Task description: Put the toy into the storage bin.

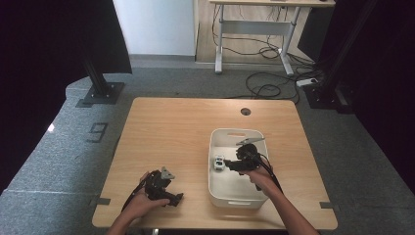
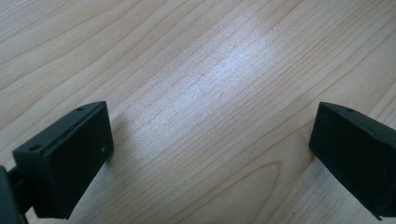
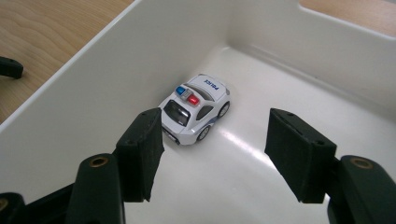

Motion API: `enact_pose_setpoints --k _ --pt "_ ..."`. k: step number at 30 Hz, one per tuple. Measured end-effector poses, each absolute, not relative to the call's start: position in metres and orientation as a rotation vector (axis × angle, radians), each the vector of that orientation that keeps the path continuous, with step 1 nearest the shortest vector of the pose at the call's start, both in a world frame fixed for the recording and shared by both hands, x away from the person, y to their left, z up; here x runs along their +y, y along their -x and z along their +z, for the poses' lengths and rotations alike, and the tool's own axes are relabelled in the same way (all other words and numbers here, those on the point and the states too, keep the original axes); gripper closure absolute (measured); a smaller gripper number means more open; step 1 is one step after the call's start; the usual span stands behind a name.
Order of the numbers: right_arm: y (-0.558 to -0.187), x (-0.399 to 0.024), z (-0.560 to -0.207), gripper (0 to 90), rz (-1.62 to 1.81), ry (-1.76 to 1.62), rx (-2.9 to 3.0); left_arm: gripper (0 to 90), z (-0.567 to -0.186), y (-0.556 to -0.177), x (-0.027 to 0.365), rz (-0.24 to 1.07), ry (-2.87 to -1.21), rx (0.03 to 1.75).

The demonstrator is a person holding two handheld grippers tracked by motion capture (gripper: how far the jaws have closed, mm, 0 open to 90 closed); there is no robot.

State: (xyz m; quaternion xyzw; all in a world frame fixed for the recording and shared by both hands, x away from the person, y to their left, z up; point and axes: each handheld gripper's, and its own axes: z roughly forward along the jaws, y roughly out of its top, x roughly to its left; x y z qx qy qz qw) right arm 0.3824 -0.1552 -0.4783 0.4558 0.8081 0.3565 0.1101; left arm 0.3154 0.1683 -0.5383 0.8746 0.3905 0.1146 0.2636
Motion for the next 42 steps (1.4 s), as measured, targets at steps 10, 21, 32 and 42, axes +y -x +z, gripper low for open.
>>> enact_pose_setpoints --k 10,21,32,42 --pt "-0.373 -0.169 -0.469 36.7 1.114 -1.319 2.341 0.0 -0.538 -0.315 0.168 0.312 -2.363 1.057" --pt "-0.360 -0.191 -0.460 36.7 1.194 -1.315 2.274 0.0 -0.538 -0.316 0.168 0.313 -2.363 1.057" --pt "-0.346 -0.216 -0.454 36.7 1.251 -1.314 2.190 0.0 -0.538 -0.316 0.168 0.311 -2.362 1.057" --pt "-0.331 -0.249 -0.452 36.6 1.295 -1.348 2.092 0.0 -0.539 -0.316 0.167 0.312 -2.362 1.058"
